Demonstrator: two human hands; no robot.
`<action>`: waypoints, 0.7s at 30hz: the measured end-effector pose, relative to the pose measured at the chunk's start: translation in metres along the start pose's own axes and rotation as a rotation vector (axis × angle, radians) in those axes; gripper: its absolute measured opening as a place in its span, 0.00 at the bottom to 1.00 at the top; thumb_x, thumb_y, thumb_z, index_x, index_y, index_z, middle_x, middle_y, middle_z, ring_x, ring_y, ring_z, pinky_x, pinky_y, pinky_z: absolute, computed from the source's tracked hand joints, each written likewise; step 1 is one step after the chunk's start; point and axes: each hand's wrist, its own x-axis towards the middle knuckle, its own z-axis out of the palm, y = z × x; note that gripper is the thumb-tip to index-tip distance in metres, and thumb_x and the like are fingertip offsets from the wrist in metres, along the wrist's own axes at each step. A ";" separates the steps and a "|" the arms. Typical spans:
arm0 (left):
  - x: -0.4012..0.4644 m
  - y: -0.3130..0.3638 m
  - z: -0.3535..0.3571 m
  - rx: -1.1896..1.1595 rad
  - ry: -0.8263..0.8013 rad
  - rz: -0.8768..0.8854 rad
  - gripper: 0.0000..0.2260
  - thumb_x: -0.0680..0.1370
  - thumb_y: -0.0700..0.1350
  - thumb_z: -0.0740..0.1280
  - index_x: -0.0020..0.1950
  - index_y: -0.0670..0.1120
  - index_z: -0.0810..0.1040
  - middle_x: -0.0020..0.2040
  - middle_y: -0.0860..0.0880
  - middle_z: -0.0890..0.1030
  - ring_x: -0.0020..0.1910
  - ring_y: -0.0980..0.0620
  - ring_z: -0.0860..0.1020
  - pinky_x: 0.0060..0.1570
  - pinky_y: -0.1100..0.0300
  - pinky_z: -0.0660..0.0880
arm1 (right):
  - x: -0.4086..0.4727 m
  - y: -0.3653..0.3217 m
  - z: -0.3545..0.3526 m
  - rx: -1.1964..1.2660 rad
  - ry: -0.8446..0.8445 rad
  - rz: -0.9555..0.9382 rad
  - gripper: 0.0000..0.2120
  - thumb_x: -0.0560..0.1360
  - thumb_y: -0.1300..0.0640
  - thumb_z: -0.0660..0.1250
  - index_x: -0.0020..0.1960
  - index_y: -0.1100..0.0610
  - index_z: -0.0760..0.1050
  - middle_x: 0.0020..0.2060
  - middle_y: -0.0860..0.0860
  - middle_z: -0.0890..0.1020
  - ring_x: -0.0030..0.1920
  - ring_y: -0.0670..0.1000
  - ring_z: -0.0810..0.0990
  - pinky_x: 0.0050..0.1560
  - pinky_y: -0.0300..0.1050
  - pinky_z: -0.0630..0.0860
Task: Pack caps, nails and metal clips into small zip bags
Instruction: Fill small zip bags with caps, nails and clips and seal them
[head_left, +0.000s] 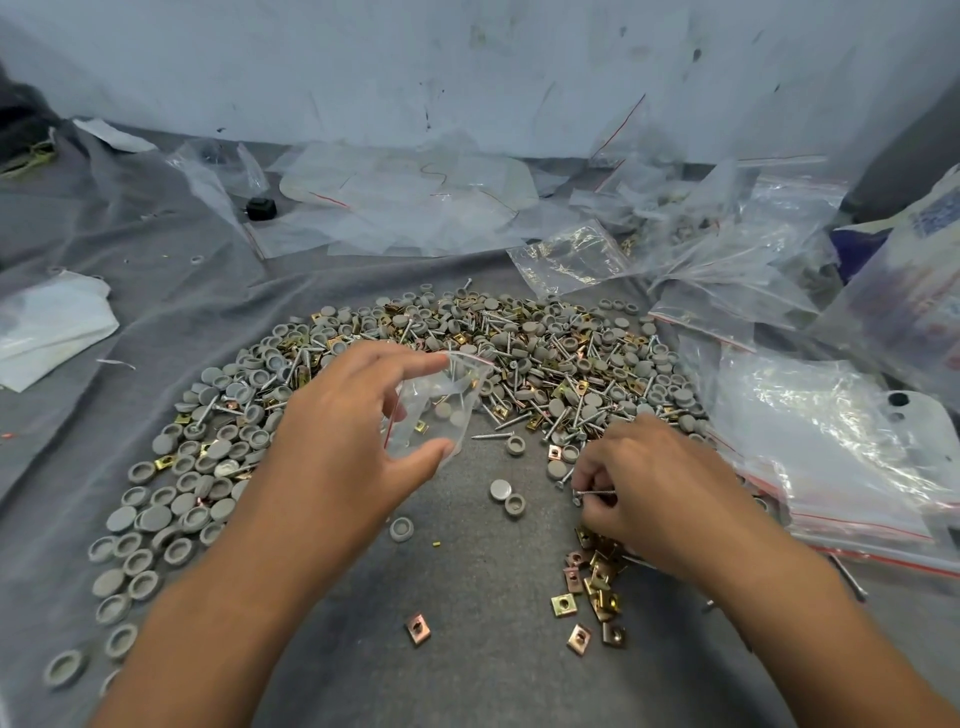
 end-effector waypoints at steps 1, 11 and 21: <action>0.000 0.000 0.000 -0.004 0.000 0.001 0.28 0.67 0.48 0.79 0.67 0.55 0.77 0.55 0.60 0.76 0.46 0.64 0.74 0.50 0.79 0.65 | 0.000 0.003 0.001 -0.008 0.011 -0.017 0.07 0.78 0.44 0.65 0.55 0.41 0.78 0.48 0.39 0.76 0.52 0.44 0.68 0.46 0.41 0.69; 0.001 0.002 0.002 0.017 -0.014 -0.003 0.28 0.68 0.49 0.78 0.67 0.54 0.77 0.53 0.62 0.74 0.48 0.65 0.73 0.52 0.80 0.64 | -0.003 0.008 0.005 0.028 0.025 -0.148 0.09 0.80 0.39 0.62 0.57 0.37 0.76 0.54 0.38 0.65 0.58 0.44 0.61 0.59 0.39 0.65; 0.001 0.000 0.002 0.030 -0.022 -0.001 0.28 0.69 0.51 0.77 0.68 0.56 0.76 0.55 0.60 0.76 0.46 0.66 0.74 0.49 0.78 0.66 | -0.004 0.022 0.005 0.113 -0.067 -0.161 0.07 0.77 0.38 0.61 0.52 0.37 0.74 0.53 0.34 0.64 0.56 0.40 0.59 0.59 0.39 0.67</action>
